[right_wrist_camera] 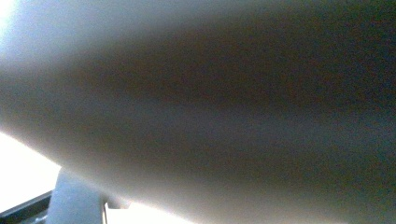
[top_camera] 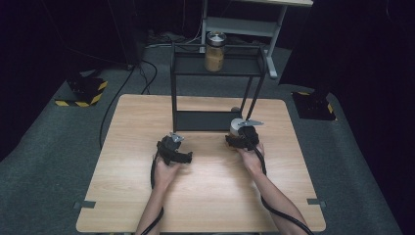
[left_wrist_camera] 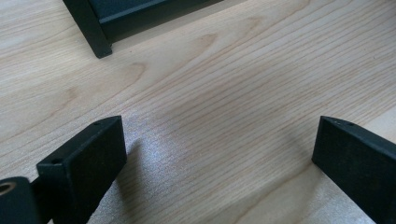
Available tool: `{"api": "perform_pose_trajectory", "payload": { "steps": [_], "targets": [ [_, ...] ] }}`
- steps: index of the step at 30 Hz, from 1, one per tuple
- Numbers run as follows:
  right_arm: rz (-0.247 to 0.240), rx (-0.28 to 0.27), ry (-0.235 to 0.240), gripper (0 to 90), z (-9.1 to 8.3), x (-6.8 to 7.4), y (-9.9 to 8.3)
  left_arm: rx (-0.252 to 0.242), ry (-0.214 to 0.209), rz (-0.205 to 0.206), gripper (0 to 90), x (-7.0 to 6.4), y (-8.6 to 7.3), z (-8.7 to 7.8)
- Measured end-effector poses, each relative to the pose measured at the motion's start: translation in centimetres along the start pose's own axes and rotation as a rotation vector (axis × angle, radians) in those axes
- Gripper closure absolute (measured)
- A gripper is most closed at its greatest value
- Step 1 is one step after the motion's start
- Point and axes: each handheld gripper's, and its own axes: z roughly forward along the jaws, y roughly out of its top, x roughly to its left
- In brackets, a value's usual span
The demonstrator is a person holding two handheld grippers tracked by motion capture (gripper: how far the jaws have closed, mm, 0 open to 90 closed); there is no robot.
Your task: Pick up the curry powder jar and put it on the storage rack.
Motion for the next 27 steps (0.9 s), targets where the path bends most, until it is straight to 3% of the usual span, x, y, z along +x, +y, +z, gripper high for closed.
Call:
{"api": "perform_pose_trajectory", "payload": {
  "steps": [27],
  "targets": [
    [-0.026,-0.033,-0.013,29.6,-0.32,0.42,-0.45,0.0,0.0,0.0,2.8,0.0,0.0,0.0]
  ]
}}
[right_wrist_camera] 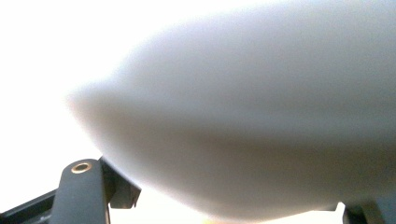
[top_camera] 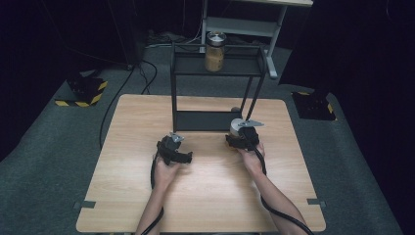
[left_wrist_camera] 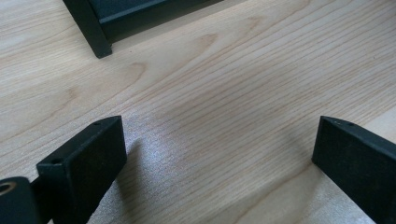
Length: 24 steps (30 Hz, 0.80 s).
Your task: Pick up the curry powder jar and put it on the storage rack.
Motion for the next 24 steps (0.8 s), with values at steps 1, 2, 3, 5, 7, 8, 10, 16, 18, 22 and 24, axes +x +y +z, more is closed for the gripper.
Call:
{"api": "perform_pose_trajectory", "payload": {
  "steps": [1,2,3,5,7,8,10,16,18,22,24],
  "targets": [
    [0.001,0.0,0.001,29.7,-0.04,0.0,0.05,0.0,0.0,0.0,2.8,0.0,0.0,0.0],
    [-0.002,0.0,0.001,29.8,-0.06,-0.03,0.09,0.0,0.0,0.0,2.8,0.0,0.01,0.0],
    [-0.004,0.001,0.002,30.0,-0.11,-0.05,0.17,0.0,0.0,0.0,2.8,0.0,0.0,0.0],
    [-0.008,-0.001,0.003,30.3,-0.22,-0.06,0.23,0.0,0.0,0.0,2.8,0.0,-0.01,0.0],
    [-0.008,-0.002,0.003,30.5,-0.27,-0.06,0.25,0.0,0.0,0.0,2.8,0.0,0.0,0.0],
    [-0.01,-0.003,0.004,30.7,-0.34,-0.06,0.28,0.0,0.0,0.0,2.8,0.0,0.0,0.0],
    [-0.012,-0.003,0.005,30.8,-0.38,-0.08,0.31,0.0,0.0,0.0,2.8,0.0,0.0,0.0],
    [-0.025,-0.004,0.014,31.4,-0.69,-0.24,0.43,0.0,0.0,0.0,2.8,0.0,0.0,0.0],
    [-0.029,-0.008,0.015,31.5,-0.75,-0.27,0.36,0.0,0.0,0.0,2.8,0.0,0.0,0.0],
    [-0.037,-0.009,0.023,31.8,-0.89,-0.41,0.35,0.0,0.0,-0.001,2.8,-0.01,0.0,0.0],
    [-0.034,-0.013,0.024,32.0,-0.98,-0.52,0.26,0.0,0.0,0.0,2.8,0.0,0.0,0.0]
  ]
}}
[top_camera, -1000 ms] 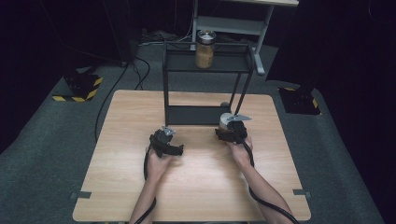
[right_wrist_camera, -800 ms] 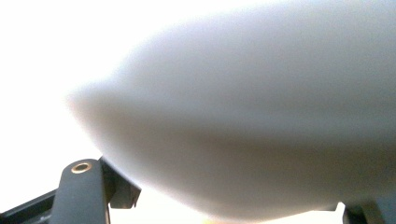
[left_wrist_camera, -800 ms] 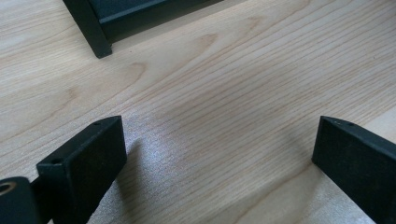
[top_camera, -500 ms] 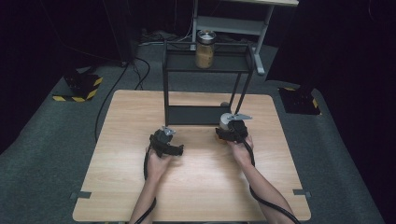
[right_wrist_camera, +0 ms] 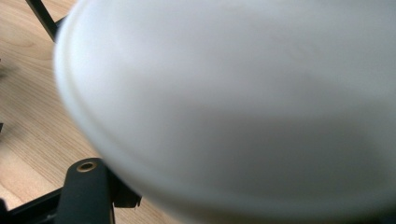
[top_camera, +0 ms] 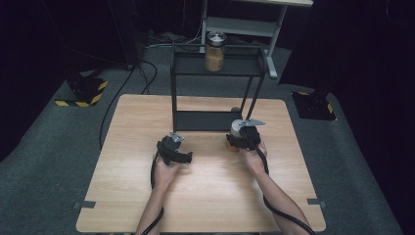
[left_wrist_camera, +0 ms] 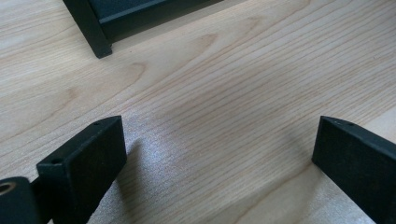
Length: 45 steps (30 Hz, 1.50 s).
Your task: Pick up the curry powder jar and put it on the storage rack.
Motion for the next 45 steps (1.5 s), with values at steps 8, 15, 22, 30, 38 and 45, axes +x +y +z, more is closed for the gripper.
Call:
{"api": "perform_pose_trajectory", "payload": {
  "steps": [8,15,22,30,38,45],
  "targets": [
    [-0.002,-0.003,0.012,32.4,-0.3,-0.4,0.0,0.0,0.0,0.0,2.8,0.0,0.0,0.0],
    [-0.006,-0.001,0.026,32.8,-0.7,-0.8,0.0,0.0,0.0,0.0,2.8,0.0,0.0,0.0],
    [-0.009,-0.001,0.038,33.1,-1.2,-1.1,0.1,0.0,0.0,0.0,2.8,0.0,0.0,0.0],
    [-0.039,-0.01,0.055,33.3,-2.6,-1.6,0.8,0.0,0.0,0.0,2.8,0.0,0.0,0.0],
    [-0.05,-0.023,0.078,33.5,-4.2,-2.3,1.7,0.0,0.0,0.0,2.8,0.0,0.0,0.0],
    [-0.077,-0.043,0.116,33.8,-6.8,-3.1,3.5,0.0,0.0,0.0,2.8,0.0,0.0,0.0]
  ]
}}
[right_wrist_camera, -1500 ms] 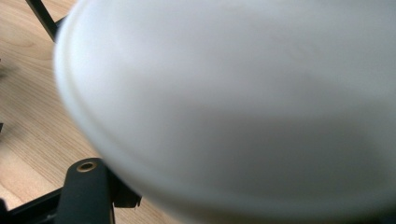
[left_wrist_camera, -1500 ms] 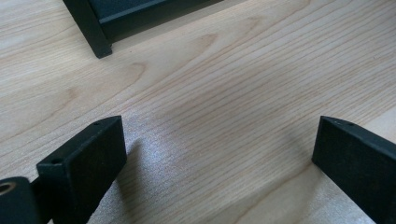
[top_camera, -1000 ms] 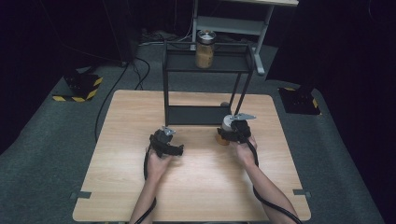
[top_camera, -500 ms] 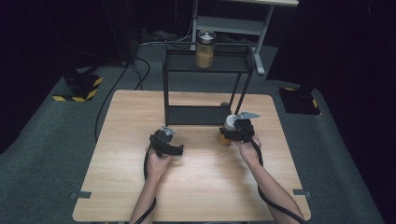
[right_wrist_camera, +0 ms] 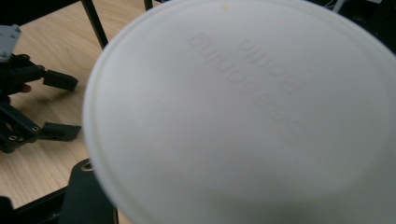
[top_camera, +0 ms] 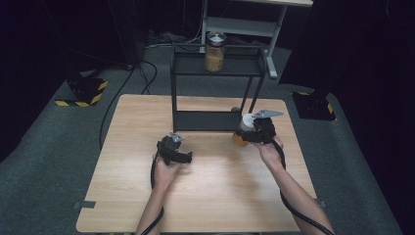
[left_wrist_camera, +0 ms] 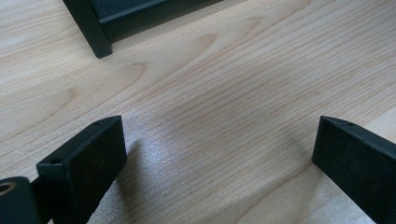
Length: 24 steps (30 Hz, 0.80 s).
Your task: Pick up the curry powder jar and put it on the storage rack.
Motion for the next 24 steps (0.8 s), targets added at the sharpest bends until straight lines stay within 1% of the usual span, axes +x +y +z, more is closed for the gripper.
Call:
{"api": "perform_pose_trajectory", "payload": {
  "steps": [1,2,3,5,7,8,9,10,11,14,17,18,21,23,24],
  "targets": [
    [0.0,0.0,0.0,33.8,0.0,0.0,0.0,0.0,0.0,0.0,2.8,0.0,0.0,0.0],
    [-0.008,-0.006,0.006,33.8,-0.7,-0.1,0.5,0.0,0.0,-0.001,2.8,0.0,0.0,0.0],
    [-0.008,-0.006,0.006,33.8,-0.7,-0.1,0.5,0.0,0.0,-0.001,2.8,0.0,0.0,0.0],
    [-0.017,-0.016,0.013,33.9,-1.5,-0.2,1.2,-0.001,0.0,-0.002,2.8,0.0,0.0,0.0],
    [-0.022,-0.02,0.013,33.9,-1.7,-0.2,1.4,-0.001,0.0,-0.002,2.8,0.0,0.0,0.0],
    [-0.035,-0.025,0.016,34.0,-2.3,-0.2,2.0,-0.002,0.0,-0.003,2.8,0.0,0.0,0.0],
    [-0.035,-0.025,0.016,34.0,-2.3,-0.2,2.0,-0.002,0.0,-0.003,2.8,0.0,0.0,0.0],
    [-0.048,-0.028,0.019,34.0,-2.7,-0.1,2.5,-0.002,0.0,-0.003,2.8,0.0,0.0,0.0],
    [-0.048,-0.028,0.019,34.0,-2.7,-0.1,2.5,-0.002,0.0,-0.003,2.8,0.0,0.0,0.0],
    [-0.067,-0.033,0.033,34.1,-3.8,-0.1,3.6,-0.002,0.0,-0.003,2.8,0.0,0.0,0.0],
    [-0.077,-0.035,0.037,34.1,-4.3,-0.1,4.2,-0.002,0.0,-0.003,2.8,0.0,0.0,0.0],
    [-0.086,-0.035,0.044,34.2,-4.7,-0.2,4.8,-0.001,0.0,-0.003,2.8,0.0,0.0,0.0],
    [-0.084,-0.039,0.065,34.2,-5.3,-0.5,5.6,-0.002,0.0,-0.003,2.8,0.0,0.0,0.0],
    [-0.083,-0.041,0.067,34.3,-5.5,-0.5,5.8,-0.001,0.0,-0.003,2.8,0.0,0.0,0.0],
    [-0.083,-0.047,0.076,34.3,-5.9,-0.6,6.3,-0.002,0.0,-0.003,2.8,0.0,0.0,0.0]
  ]
}}
